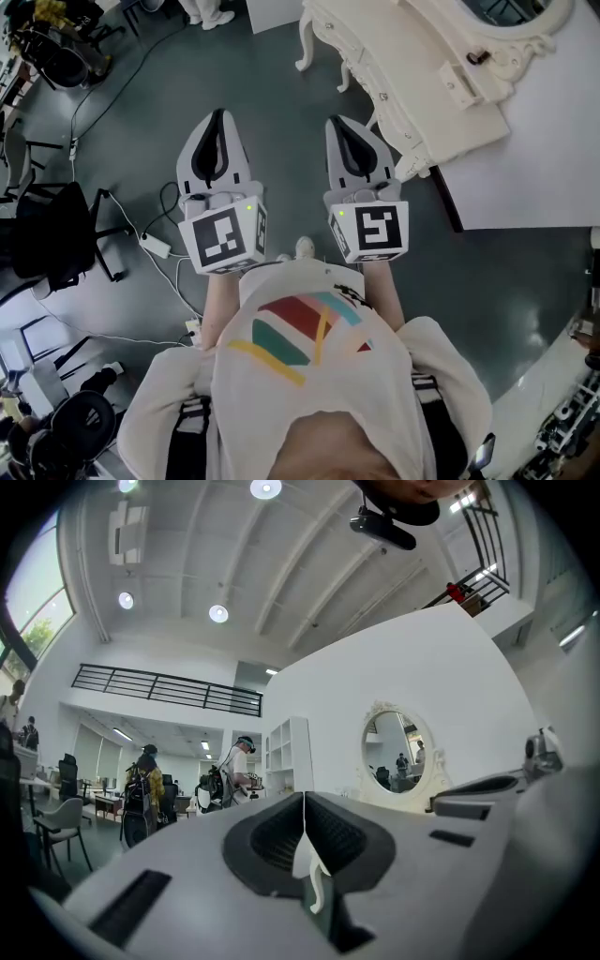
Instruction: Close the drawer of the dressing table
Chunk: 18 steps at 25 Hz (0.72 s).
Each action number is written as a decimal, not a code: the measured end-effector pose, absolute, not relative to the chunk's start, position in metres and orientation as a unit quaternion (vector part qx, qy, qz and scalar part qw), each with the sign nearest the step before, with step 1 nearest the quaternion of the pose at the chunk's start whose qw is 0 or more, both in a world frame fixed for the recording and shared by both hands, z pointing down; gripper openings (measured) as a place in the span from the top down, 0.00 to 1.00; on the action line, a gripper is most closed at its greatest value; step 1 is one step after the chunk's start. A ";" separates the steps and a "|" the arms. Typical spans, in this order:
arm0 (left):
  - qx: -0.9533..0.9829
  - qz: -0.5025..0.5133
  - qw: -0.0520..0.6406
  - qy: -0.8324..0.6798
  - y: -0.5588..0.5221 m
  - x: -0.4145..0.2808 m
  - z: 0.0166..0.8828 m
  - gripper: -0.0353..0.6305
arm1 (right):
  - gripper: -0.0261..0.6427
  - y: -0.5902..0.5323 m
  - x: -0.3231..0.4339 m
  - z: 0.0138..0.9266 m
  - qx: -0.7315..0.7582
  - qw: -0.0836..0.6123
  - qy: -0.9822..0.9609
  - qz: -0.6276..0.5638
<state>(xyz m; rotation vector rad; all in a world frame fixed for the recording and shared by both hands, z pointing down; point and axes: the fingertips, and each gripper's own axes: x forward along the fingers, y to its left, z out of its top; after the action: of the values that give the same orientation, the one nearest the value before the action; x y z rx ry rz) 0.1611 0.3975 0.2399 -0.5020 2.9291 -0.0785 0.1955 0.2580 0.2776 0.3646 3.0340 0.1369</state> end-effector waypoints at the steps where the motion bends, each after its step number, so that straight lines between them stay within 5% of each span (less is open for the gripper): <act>1: -0.166 -0.027 0.086 0.982 0.397 0.158 0.239 0.94 | 0.96 0.255 0.193 0.277 0.115 0.042 0.991 0.050; 18: -0.180 -0.027 0.124 0.975 0.358 0.099 0.224 0.94 | 0.96 0.179 0.161 0.281 0.070 0.053 0.996 -0.013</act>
<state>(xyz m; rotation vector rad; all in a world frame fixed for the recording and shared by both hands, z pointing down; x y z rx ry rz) 0.0993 0.3584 0.2238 -0.5259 2.8437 -0.0794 0.1612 0.1788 0.2814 0.2113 3.0283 -0.0381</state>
